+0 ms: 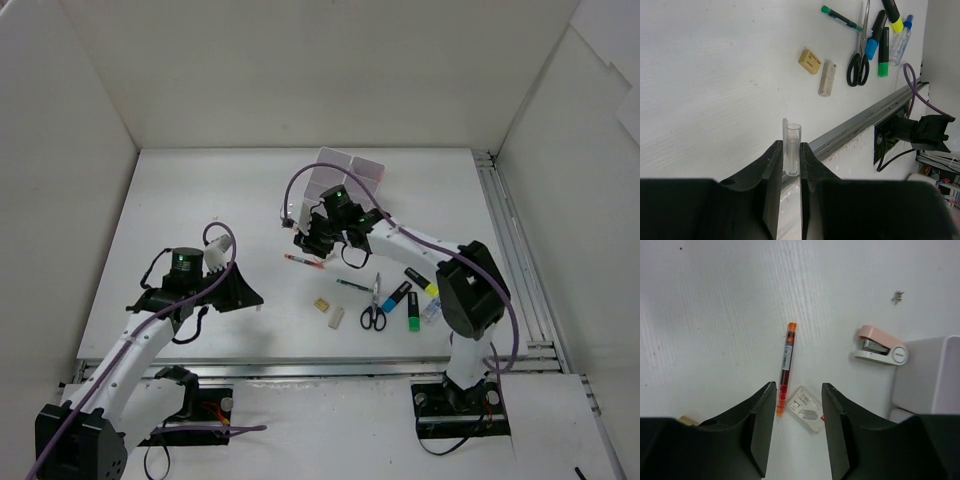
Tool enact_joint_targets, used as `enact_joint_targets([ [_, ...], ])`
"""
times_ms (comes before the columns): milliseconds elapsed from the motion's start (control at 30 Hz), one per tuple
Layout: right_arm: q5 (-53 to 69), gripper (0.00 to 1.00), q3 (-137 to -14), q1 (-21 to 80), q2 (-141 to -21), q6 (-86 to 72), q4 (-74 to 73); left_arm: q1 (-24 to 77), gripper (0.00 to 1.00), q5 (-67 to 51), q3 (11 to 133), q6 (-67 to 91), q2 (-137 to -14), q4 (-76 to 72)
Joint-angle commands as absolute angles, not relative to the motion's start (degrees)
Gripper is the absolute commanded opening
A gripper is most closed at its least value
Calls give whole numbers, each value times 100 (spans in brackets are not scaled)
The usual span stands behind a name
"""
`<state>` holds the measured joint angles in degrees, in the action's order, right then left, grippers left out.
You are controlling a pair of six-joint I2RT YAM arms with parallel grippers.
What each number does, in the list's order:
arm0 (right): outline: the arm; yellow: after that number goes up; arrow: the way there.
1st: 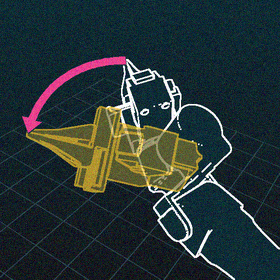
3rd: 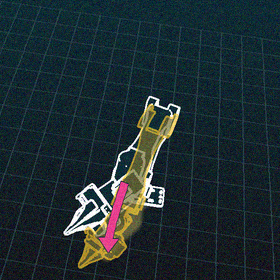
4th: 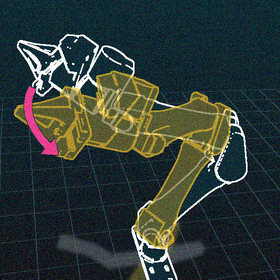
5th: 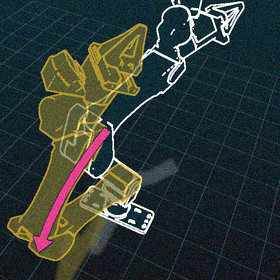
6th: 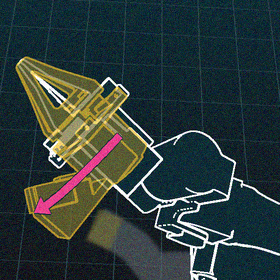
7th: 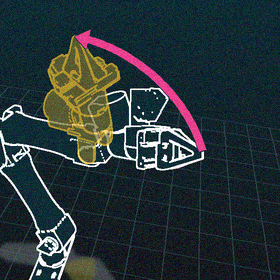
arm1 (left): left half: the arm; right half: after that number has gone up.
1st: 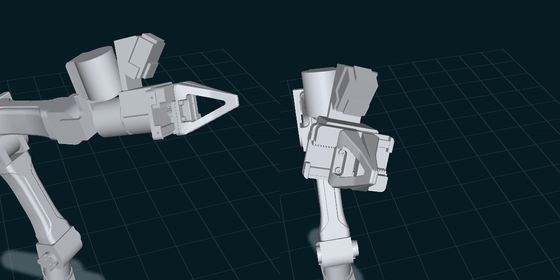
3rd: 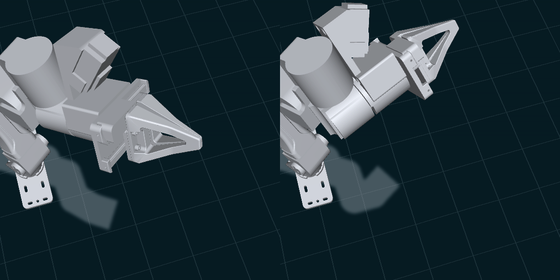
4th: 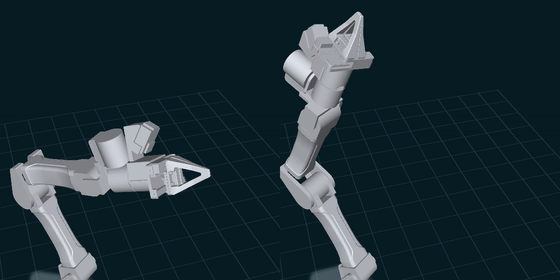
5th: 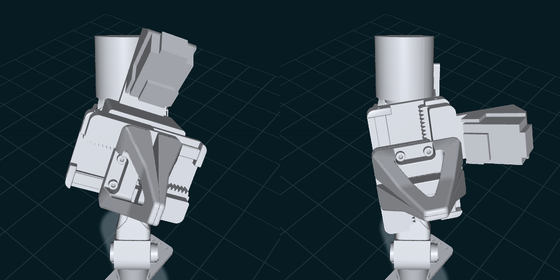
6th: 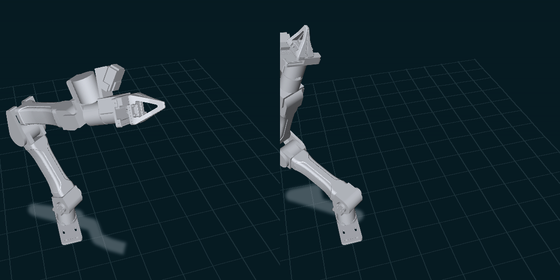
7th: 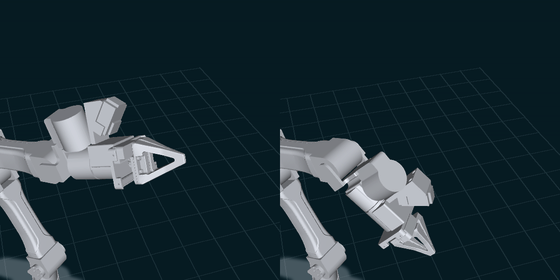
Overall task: Sort the stationery into containers
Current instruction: Pick up the pen from the center of the board.
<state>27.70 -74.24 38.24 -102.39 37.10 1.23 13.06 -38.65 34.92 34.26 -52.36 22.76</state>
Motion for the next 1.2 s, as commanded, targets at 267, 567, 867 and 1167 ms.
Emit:
enact_joint_targets([
  [267, 1970, 39, -8903, 4166, -11777, 3323, -853, 1257, 0, -3577, 3463, 3454, -5036, 2259],
  [567, 958, 37, -8886, 4518, -12234, 3094, -888, 1257, 0, -3366, 3507, 3437, -4878, 2434],
  [867, 1107, 0, -8762, 4579, -12077, 2874, -844, 1257, 0, -3357, 3559, 3393, -4834, 2417],
  [1167, 361, 0, -7218, 4518, -9714, 197, 2221, 1757, 0, -3279, 3744, 3217, -4851, 1953],
])
